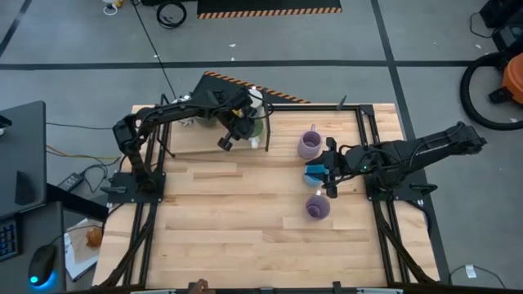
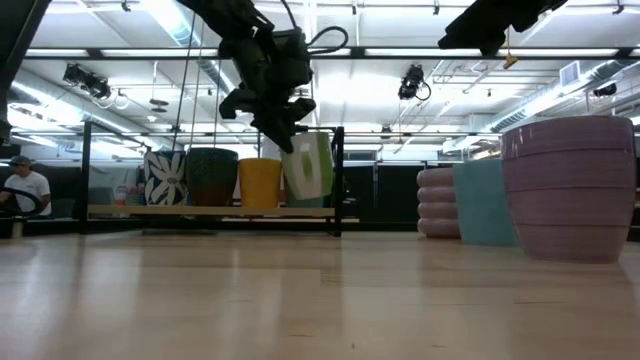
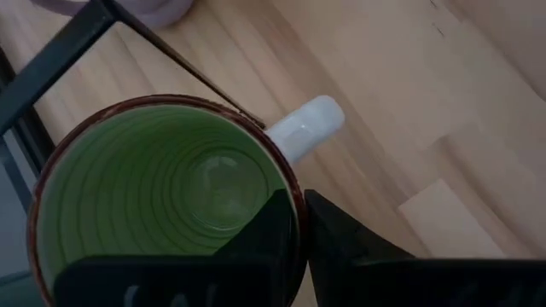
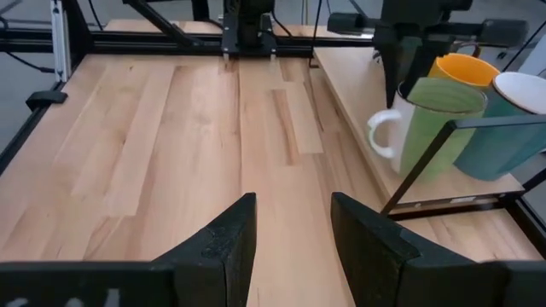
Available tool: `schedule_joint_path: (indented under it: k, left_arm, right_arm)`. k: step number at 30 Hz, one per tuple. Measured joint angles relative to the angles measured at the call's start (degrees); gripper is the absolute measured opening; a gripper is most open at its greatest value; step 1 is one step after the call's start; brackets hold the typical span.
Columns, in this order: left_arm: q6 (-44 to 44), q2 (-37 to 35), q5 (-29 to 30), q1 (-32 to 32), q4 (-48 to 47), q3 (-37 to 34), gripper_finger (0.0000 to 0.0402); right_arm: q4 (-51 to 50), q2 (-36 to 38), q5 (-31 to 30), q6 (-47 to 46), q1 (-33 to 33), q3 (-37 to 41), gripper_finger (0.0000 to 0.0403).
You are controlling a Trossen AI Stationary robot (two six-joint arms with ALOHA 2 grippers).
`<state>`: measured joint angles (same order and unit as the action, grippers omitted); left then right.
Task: Place coffee mugs
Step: Put the green mug on the shelf
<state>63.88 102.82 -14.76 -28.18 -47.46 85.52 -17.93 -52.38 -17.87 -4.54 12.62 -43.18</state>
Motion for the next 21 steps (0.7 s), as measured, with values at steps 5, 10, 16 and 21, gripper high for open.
schedule_joint_path:
  k: [5,10,16,21]
  left_arm:
    - [-0.22,0.83,0.44,-0.26,-0.19,-0.01,0.0034]
    - [-0.26,1.8,0.54,0.11,-0.55,0.0,0.0034]
    - [-0.53,1.86,1.04,0.11,-0.22,0.0,0.0034]
    - [-0.61,1.86,1.21,0.11,-0.14,0.0,0.0035]
  right_arm:
    - [0.22,-0.89,0.66,-0.02,0.0,0.0,0.0158]
    - [0.61,-1.29,1.29,-0.03,0.02,0.0,0.0158]
    - [0.74,-1.29,1.44,-0.02,0.0,0.0,0.0158]
    - [0.74,-1.29,1.46,-0.02,0.01,0.0,0.0158]
